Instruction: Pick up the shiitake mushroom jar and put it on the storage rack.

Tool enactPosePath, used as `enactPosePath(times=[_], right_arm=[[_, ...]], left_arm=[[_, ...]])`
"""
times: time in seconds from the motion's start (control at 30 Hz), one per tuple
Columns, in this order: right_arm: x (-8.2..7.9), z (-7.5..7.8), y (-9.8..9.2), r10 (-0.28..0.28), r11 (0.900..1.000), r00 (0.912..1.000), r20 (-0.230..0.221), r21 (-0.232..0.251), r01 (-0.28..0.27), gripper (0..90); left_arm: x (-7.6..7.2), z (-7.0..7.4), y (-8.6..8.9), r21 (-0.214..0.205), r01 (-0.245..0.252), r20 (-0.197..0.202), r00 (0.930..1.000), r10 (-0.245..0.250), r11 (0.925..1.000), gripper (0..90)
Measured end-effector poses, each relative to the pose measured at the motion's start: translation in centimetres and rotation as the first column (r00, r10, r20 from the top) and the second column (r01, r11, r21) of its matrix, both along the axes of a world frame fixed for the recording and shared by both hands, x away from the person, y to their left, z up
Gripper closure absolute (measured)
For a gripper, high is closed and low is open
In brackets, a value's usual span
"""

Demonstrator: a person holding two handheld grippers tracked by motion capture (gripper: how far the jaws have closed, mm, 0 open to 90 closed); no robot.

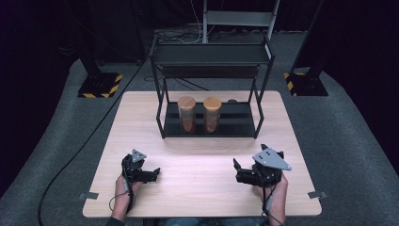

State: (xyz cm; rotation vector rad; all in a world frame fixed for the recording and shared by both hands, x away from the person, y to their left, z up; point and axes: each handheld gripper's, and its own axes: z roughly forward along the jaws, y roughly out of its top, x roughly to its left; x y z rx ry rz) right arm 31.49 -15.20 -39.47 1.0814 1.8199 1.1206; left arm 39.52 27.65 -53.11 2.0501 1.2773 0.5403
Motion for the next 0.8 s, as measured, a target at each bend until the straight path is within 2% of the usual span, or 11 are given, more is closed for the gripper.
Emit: enactPosePath(times=[0.1, 0.27, 0.4, 0.57, 0.8], right_arm=[[-0.5, -0.2, -1.4, -0.043, 0.9991, 0.999, 0.01, 0.001, 0.043, 0.0], [-1.2, -1.2, -3.4, -0.091, 0.9958, 0.9958, -0.008, 0.013, 0.091, 0.0], [-1.4, -2.2, -4.2, -0.117, 0.9929, 0.9927, -0.029, 0.018, 0.118, 0.0], [-1.4, -3.4, -4.6, -0.115, 0.9926, 0.9915, -0.06, 0.032, 0.117, 0.0], [-2.0, -5.5, -4.8, -0.099, 0.9926, 0.9925, -0.072, 0.064, 0.104, 0.0]], left_arm=[[0.0, 0.0, 0.0, 0.0, 0.0, 0.0, 1.0, 0.0, 1.0, 0.1], [0.0, 0.0, 0.0, 0.0, 0.0, 0.0, 1.0, 0.0, 1.0, 0.1], [0.0, 0.0, 0.0, 0.0, 0.0, 0.0, 1.0, 0.0, 1.0, 0.1], [0.0, 0.0, 0.0, 0.0, -0.001, 0.0, 1.0, 0.001, 1.0, 0.0], [0.0, 0.0, 0.0, 0.0, -0.001, 0.0, 1.0, 0.001, 1.0, 0.1]])
